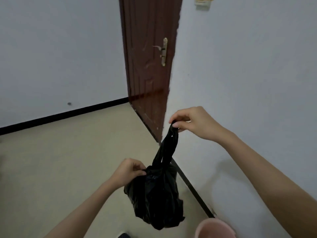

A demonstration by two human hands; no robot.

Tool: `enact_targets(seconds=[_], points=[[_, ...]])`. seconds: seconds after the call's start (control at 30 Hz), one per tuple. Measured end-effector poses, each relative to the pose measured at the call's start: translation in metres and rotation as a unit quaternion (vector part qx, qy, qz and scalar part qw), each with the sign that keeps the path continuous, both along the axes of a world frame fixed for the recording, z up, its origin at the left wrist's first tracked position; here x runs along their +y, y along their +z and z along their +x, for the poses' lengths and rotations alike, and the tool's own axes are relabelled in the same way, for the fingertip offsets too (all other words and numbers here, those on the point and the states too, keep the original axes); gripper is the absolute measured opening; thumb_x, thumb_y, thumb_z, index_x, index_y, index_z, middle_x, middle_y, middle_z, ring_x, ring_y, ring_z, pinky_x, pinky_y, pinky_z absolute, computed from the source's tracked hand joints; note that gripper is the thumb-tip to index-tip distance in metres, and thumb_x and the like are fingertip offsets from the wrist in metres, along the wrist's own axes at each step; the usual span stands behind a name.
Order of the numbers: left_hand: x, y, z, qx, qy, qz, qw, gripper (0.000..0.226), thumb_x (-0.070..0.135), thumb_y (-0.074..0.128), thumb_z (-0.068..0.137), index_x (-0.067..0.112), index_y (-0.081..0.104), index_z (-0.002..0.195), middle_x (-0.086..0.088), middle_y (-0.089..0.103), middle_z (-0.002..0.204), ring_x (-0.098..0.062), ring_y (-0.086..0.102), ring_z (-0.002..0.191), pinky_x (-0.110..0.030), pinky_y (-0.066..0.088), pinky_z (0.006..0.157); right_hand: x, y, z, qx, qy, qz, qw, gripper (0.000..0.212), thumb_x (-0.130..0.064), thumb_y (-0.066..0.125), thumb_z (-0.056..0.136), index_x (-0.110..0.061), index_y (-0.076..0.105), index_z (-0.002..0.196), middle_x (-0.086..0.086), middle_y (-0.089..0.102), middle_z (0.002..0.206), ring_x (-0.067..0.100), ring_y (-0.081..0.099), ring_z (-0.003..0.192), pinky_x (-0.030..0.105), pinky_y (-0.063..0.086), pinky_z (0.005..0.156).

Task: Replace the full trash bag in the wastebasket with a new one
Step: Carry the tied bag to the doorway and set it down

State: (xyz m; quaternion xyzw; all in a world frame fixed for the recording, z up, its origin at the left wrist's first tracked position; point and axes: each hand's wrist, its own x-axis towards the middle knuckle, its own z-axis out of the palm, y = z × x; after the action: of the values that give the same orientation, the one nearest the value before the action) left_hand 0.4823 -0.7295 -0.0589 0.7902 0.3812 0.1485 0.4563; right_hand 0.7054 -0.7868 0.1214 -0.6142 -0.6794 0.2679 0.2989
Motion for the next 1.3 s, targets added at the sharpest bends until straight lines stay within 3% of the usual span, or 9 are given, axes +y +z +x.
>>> enact_targets(seconds=[0.23,0.5,0.67,0.77,0.93,1.07,1.3], points=[[0.124,-0.004,-0.117,0.033,0.122,0.035,0.991,0.036,0.01,0.074,0.071,0.039,0.059,0.056,0.032,0.061,0.053,-0.001,0.064,0.062,-0.018,0.048,0.062,0.169,-0.002,-0.101,-0.021,0.107,-0.005,0.994,0.009,-0.004,0.065,0.082,-0.009,0.07,0.088,0.003,0.069,0.08,0.006,0.068,0.071,0.013,0.054,0.066],[0.275,-0.005,-0.218,0.039,0.257,-0.008,0.965,0.028,0.01,0.075,0.071,0.032,0.062,0.058,0.03,0.059,0.045,0.012,0.057,0.052,-0.005,0.042,0.053,0.361,-0.001,-0.213,-0.064,0.17,0.0,0.983,0.01,-0.004,0.064,0.082,-0.008,0.07,0.09,0.005,0.07,0.079,0.018,0.07,0.069,0.022,0.058,0.07],[0.376,-0.034,-0.267,0.025,0.349,-0.04,0.936,0.028,0.007,0.075,0.071,0.028,0.063,0.057,0.019,0.062,0.05,0.009,0.057,0.05,-0.015,0.046,0.057,0.486,-0.03,-0.275,-0.059,0.224,0.005,0.973,0.012,-0.001,0.064,0.081,-0.005,0.07,0.09,0.012,0.071,0.083,0.014,0.066,0.066,0.017,0.053,0.069],[0.439,-0.048,-0.286,0.028,0.379,-0.05,0.924,0.029,0.006,0.073,0.072,0.028,0.063,0.056,0.022,0.061,0.044,0.009,0.054,0.046,-0.009,0.041,0.05,0.568,-0.046,-0.301,-0.046,0.251,0.001,0.967,0.012,-0.001,0.065,0.08,-0.006,0.07,0.09,0.013,0.071,0.084,0.01,0.065,0.064,0.01,0.052,0.067],[0.546,-0.057,-0.32,0.033,0.441,-0.063,0.895,0.031,0.004,0.071,0.073,0.028,0.061,0.055,0.024,0.059,0.042,0.009,0.053,0.045,-0.006,0.038,0.048,0.7,-0.065,-0.342,-0.007,0.27,-0.014,0.963,0.011,-0.002,0.065,0.08,-0.005,0.07,0.089,0.009,0.068,0.077,0.025,0.069,0.073,0.027,0.056,0.076],[0.627,-0.06,-0.35,0.05,0.465,-0.067,0.882,0.033,0.005,0.071,0.071,0.031,0.059,0.055,0.032,0.058,0.044,0.012,0.056,0.05,-0.004,0.039,0.05,0.791,-0.077,-0.381,0.034,0.251,-0.029,0.967,0.011,-0.003,0.065,0.08,-0.008,0.071,0.088,0.006,0.068,0.077,0.024,0.07,0.075,0.031,0.057,0.08],[0.775,-0.097,-0.428,0.054,0.471,-0.114,0.873,0.037,0.006,0.075,0.069,0.035,0.057,0.053,0.038,0.053,0.042,0.016,0.055,0.051,-0.002,0.038,0.052,0.93,-0.118,-0.465,0.023,0.257,-0.06,0.964,0.012,-0.006,0.066,0.08,-0.013,0.072,0.087,-0.004,0.066,0.075,0.009,0.067,0.071,0.004,0.047,0.069]])
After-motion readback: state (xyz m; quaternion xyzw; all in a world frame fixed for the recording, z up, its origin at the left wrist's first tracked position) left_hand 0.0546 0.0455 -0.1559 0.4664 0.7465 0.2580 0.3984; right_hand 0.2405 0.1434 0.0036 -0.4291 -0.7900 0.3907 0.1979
